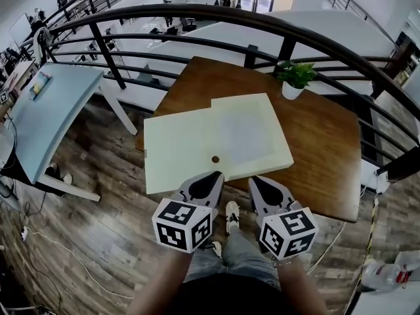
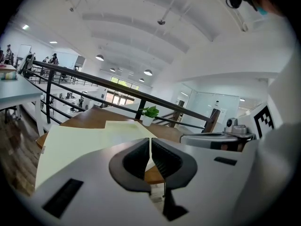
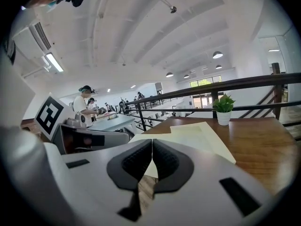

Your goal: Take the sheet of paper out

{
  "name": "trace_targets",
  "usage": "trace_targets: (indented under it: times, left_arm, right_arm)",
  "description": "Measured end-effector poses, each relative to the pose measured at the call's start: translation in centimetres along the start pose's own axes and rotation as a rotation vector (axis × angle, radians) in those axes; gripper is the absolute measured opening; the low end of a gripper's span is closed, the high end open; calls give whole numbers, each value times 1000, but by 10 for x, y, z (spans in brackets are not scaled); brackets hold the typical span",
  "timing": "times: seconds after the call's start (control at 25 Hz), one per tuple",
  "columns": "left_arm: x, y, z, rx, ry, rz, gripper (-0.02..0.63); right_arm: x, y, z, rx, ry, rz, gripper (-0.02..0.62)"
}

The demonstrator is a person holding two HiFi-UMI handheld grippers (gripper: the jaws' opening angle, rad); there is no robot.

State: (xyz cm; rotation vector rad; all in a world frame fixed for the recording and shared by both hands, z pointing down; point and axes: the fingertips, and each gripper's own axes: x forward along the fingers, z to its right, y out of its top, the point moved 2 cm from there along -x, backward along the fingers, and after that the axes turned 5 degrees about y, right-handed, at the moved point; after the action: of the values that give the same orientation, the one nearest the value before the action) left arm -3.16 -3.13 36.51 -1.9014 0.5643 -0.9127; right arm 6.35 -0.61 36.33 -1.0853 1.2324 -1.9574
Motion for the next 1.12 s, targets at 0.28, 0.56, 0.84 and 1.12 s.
trace_targets:
  times: [0.28, 0.56, 0.84, 1.12]
  left_arm:
    - [34, 10, -18, 21, 13, -27, 25]
    - [83, 20, -48, 27, 36, -83, 25]
    - [126, 18, -65, -13, 50, -149, 25]
    - [155, 1, -83, -35, 71, -221, 25]
  right_arm:
    - [34, 12, 26, -22, 15, -22, 26]
    - [72, 31, 65, -32, 30, -53, 26]
    - [108, 24, 99, -5, 43, -133, 26]
    - [130, 14, 123, 33, 67, -188, 26]
